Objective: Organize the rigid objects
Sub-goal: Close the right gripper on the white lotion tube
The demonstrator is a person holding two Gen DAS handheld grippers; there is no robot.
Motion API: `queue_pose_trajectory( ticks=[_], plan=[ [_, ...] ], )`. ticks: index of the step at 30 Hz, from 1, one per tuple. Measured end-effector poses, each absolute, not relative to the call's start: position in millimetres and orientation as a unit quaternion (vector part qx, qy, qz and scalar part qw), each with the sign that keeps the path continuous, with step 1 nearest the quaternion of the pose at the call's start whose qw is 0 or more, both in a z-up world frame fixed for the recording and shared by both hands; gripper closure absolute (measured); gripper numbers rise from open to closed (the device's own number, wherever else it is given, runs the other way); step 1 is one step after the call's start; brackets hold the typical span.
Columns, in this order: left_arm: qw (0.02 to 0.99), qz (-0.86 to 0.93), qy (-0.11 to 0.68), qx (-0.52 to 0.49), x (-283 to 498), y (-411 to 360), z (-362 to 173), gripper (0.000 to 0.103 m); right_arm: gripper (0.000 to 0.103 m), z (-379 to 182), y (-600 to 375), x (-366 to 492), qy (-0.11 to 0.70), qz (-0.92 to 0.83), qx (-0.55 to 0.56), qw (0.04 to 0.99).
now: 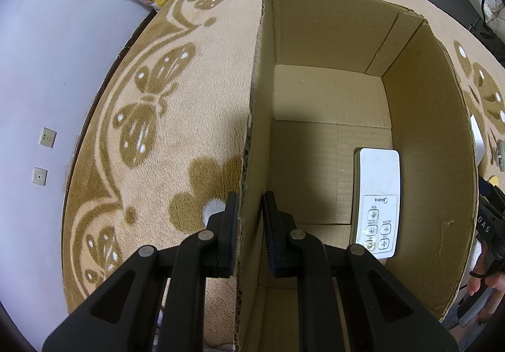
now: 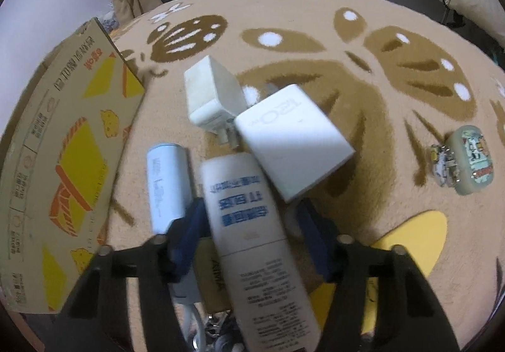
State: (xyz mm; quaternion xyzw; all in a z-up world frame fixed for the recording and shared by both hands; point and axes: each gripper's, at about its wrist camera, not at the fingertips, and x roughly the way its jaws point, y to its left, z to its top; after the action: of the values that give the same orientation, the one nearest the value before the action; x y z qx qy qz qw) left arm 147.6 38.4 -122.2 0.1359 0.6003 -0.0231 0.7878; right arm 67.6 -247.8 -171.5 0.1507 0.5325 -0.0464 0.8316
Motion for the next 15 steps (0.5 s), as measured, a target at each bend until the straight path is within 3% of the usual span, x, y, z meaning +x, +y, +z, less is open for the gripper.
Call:
queue_pose_trajectory(
  ticks=[7,15],
  plan=[
    [0.788,-0.023,0.601,0.136,147,39,-123,0.088,0.054,-170,-262,63,0.523,-0.039,0.211,0.825],
    [0.788,-0.023,0.600,0.136,147,40,-123,0.088,0.055,-167,-263,61,0.516,-0.036,0.227,0.826]
  ],
)
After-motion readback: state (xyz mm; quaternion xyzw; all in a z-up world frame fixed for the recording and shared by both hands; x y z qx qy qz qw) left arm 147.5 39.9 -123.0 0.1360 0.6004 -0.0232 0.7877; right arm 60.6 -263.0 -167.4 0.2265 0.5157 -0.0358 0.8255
